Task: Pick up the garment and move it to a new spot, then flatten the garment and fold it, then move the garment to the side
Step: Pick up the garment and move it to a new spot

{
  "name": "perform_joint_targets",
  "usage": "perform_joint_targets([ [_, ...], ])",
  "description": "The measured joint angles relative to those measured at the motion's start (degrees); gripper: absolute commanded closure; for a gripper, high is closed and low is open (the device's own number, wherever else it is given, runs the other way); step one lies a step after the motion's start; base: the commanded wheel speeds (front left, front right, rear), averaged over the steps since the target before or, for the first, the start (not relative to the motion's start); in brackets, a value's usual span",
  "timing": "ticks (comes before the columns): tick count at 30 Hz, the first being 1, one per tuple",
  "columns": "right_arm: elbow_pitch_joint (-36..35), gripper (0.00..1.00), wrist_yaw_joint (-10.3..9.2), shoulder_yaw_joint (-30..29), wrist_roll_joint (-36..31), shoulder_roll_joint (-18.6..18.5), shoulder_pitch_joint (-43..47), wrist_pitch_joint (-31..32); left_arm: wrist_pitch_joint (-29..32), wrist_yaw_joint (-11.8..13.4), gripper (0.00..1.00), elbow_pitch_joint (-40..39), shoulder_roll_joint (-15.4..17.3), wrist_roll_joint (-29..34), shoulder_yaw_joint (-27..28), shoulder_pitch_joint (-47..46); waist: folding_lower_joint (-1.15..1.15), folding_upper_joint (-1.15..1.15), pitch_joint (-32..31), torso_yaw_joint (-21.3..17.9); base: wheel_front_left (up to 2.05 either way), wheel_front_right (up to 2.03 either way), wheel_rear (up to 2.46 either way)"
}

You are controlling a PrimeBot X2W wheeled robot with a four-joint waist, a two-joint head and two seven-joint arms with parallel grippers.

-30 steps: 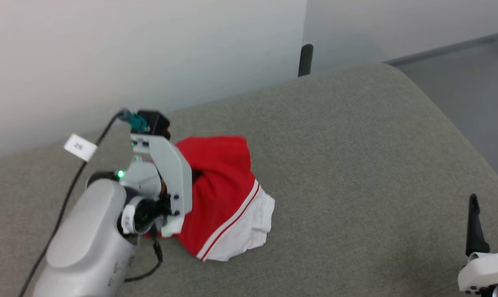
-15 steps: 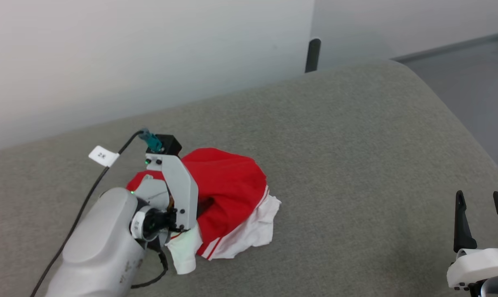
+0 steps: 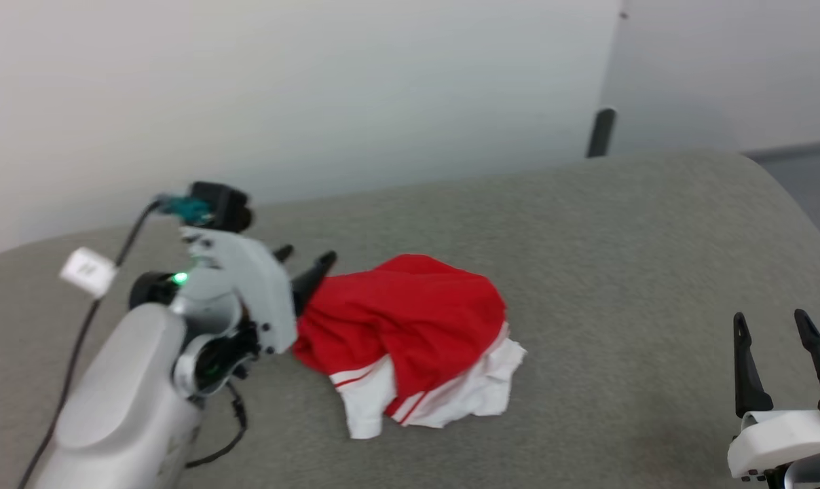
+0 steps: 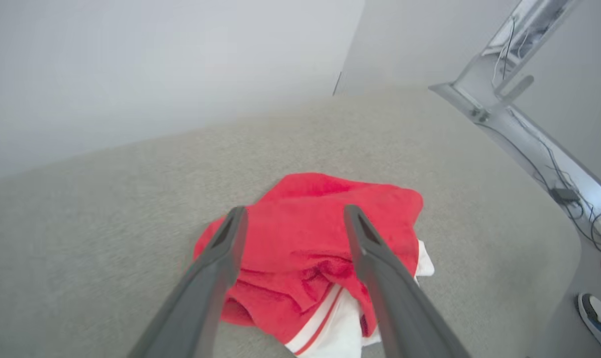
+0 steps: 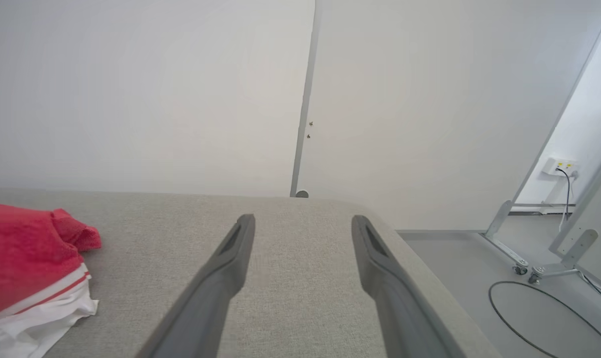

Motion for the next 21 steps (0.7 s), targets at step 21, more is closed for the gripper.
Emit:
perform_joint_targets([
  [21,0.44,0.0,0.0,0.19,1.13,0.6,4.9,0.04,-33.84,1.43,0.0,-5.92,6.66,4.71,9.85,23.67,0.0,0.0,-5.82,12.72,0.0,0.0,0.0],
])
